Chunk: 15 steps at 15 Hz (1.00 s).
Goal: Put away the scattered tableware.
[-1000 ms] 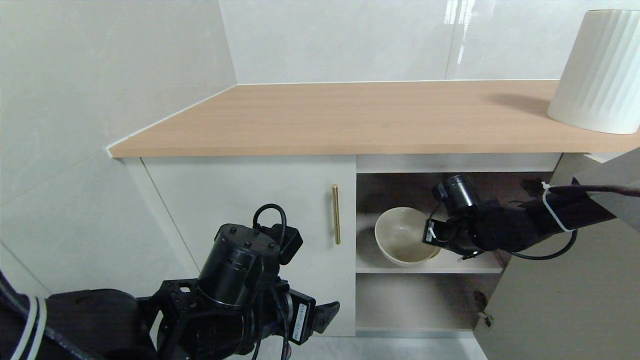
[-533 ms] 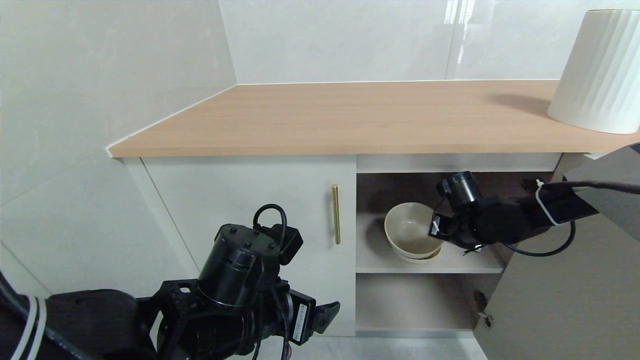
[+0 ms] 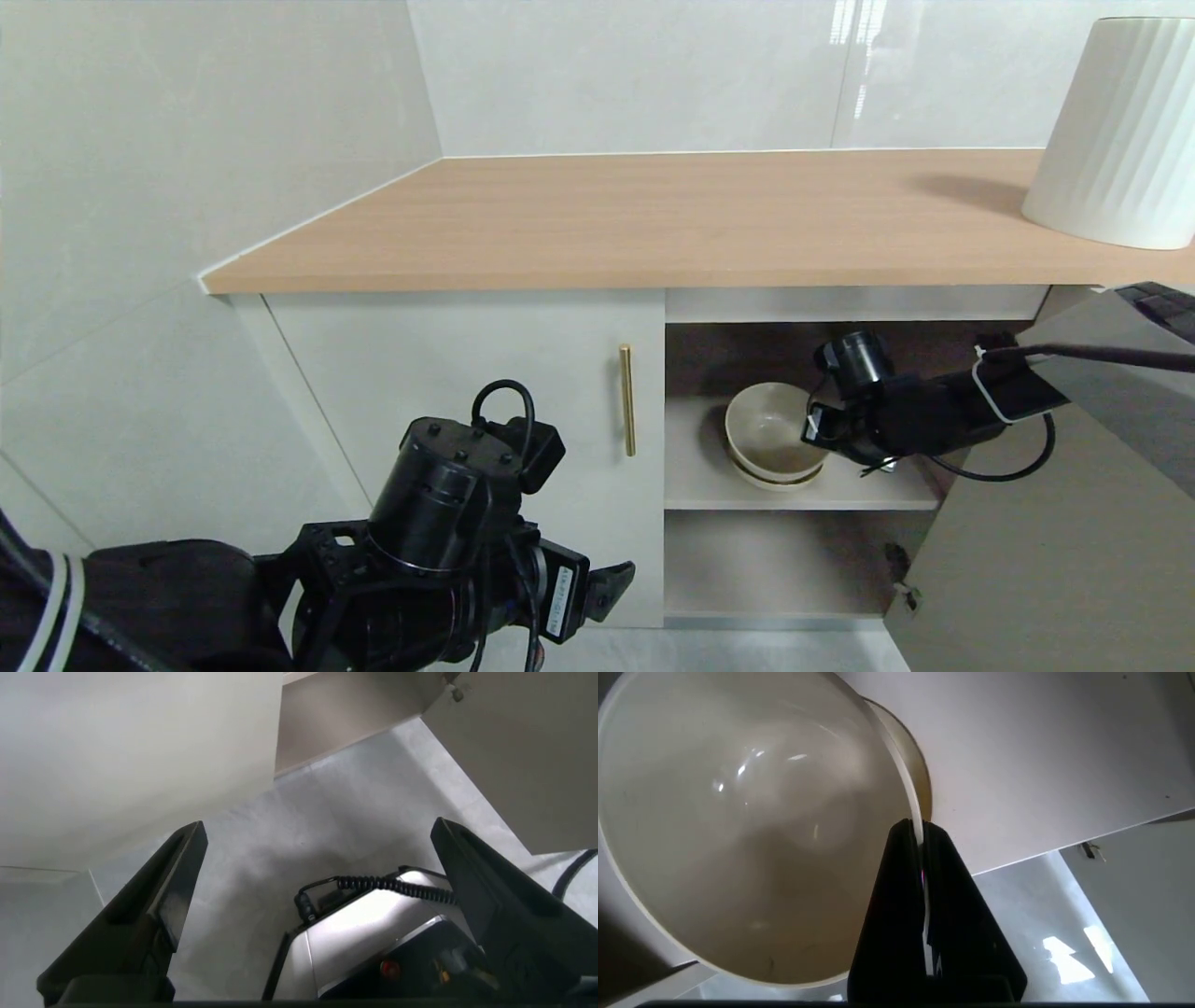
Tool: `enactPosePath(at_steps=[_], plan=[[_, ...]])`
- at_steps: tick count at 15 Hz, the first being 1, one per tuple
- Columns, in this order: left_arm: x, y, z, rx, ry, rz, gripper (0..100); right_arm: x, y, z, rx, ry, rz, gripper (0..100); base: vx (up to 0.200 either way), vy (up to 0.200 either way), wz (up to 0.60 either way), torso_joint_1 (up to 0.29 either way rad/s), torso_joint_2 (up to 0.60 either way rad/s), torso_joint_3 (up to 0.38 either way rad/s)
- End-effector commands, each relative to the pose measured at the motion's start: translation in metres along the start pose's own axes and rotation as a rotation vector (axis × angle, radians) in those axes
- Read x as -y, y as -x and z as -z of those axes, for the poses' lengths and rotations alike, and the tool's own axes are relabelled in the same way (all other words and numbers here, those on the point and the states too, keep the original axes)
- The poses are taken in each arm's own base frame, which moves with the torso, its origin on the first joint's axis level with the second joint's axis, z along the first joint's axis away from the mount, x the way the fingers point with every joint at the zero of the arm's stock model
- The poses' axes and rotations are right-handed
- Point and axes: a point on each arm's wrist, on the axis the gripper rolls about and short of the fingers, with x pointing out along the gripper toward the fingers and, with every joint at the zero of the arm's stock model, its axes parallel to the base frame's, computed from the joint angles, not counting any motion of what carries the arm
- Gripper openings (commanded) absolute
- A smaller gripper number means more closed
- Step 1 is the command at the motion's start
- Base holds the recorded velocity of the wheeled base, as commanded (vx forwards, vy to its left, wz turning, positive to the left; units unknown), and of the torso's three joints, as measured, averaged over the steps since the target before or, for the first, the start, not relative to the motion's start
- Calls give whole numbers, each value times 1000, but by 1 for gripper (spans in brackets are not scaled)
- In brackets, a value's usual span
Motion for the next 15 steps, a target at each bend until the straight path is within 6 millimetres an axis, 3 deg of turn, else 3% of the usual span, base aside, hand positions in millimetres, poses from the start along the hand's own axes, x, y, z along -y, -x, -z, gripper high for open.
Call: enactPosePath(at_steps=[1, 8, 9, 15], plan=[[0, 0, 0, 1, 1, 0, 100, 1, -3, 2, -6, 2, 5, 0, 0, 0, 0, 0, 0, 0], [0, 0, 0, 0, 0, 0, 100, 1, -8, 5, -16, 7, 12, 0, 0, 0, 0, 0, 0, 0], [0, 1, 0, 1, 1, 0, 100, 1, -8, 5, -16, 7, 12, 100, 0, 0, 0, 0, 0, 0], [0, 1, 0, 2, 1, -1, 100, 1, -7, 6, -18, 9, 13, 100, 0, 0, 0, 0, 0, 0]])
